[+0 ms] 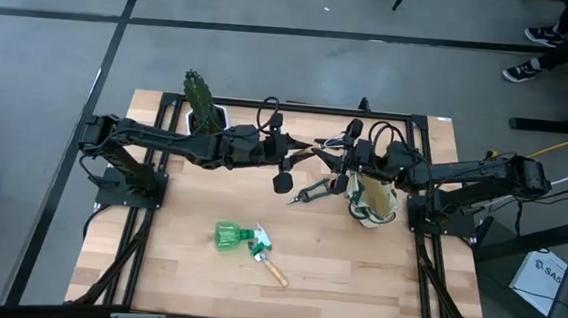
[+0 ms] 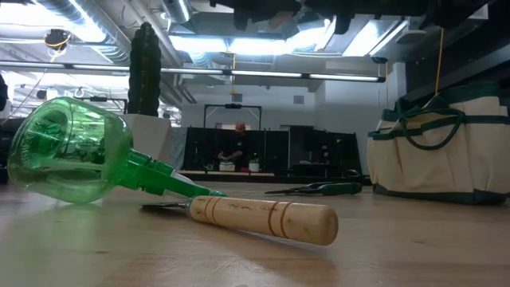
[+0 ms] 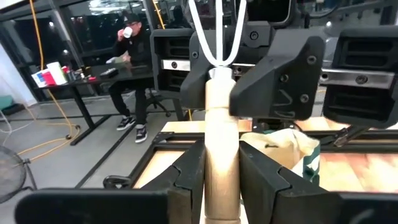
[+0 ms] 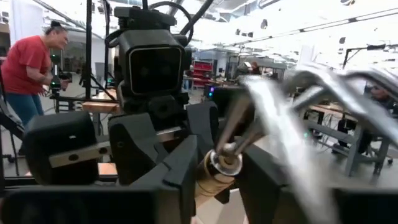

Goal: Pick & Place Garden tools in Gardening bag
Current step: Put the brown hand rake into the gardening bag

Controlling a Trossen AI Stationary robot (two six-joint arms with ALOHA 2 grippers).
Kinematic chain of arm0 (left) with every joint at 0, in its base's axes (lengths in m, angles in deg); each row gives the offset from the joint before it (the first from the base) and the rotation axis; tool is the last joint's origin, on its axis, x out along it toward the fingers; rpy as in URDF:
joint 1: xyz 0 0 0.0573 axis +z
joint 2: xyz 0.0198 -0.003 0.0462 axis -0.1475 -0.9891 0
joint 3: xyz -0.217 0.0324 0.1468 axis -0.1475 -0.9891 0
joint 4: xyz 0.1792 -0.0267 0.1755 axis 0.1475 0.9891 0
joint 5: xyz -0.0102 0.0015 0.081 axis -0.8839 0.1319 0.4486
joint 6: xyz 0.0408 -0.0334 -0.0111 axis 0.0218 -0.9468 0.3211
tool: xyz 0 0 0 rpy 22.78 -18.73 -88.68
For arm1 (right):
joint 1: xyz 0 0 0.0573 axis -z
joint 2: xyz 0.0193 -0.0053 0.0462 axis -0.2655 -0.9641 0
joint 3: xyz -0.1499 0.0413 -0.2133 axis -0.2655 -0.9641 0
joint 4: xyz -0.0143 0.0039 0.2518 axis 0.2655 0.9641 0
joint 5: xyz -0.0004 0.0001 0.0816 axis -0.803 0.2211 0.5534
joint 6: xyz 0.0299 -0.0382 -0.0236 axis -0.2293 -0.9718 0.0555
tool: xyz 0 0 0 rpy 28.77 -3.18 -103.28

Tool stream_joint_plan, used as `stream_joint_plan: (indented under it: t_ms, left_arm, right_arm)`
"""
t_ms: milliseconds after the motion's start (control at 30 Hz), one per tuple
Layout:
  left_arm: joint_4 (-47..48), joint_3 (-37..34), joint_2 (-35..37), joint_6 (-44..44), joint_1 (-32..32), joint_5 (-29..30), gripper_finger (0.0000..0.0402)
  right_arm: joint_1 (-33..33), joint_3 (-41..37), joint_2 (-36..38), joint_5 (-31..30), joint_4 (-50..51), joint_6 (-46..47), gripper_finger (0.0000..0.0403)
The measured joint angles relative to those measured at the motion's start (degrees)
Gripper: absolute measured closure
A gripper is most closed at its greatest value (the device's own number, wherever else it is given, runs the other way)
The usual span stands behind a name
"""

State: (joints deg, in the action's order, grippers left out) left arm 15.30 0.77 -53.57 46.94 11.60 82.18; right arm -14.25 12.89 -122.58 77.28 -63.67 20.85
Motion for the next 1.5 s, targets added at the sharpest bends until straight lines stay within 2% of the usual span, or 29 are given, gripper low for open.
stream_joint_plan:
  t_ms: [100, 367, 500, 633, 800, 1067, 1200, 1500]
  left_arm:
    - [0.3, 0.0, 0.0, 0.5, 0.0, -0.3, 0.0325]
    - [3.6, 0.0, 0.5, -0.5, 0.0, 0.4, 0.0311]
    - [5.5, 0.0, 1.7, -1.5, 0.0, 1.0, 0.0295]
    - [10.6, 0.0, 3.6, -2.2, 0.0, 1.8, 0.0272]
    - [21.3, 0.0, 7.2, -4.4, 0.0, 2.5, 0.0247]
    - [36.2, 0.0, 11.6, -9.7, 0.0, 4.8, 0.0242]
    - [39.5, 0.0, 12.8, -10.4, -0.1, 7.3, 0.0244]
    - [37.1, -1.9, 12.9, -9.2, 0.0, 8.4, 0.0243]
  right_arm:
    - [-0.1, 0.0, 0.1, 0.3, 0.5, 1.3, 0.0332]
    - [0.0, 0.0, 0.0, 0.1, 2.8, 3.3, 0.0333]
    - [0.0, 1.9, 0.0, -0.3, 8.5, 4.2, 0.0333]
    - [0.0, 6.5, 0.2, -0.3, 19.2, 4.8, 0.0333]
    - [0.0, 14.6, 0.6, -1.5, 39.0, 5.2, 0.0333]
    - [0.0, 26.7, 2.0, -3.4, 66.6, 7.1, 0.0333]
    - [0.1, 30.3, 5.8, -4.4, 77.4, 11.3, 0.0333]
    - [0.1, 31.1, 16.8, -10.4, 90.7, 21.6, 0.0333]
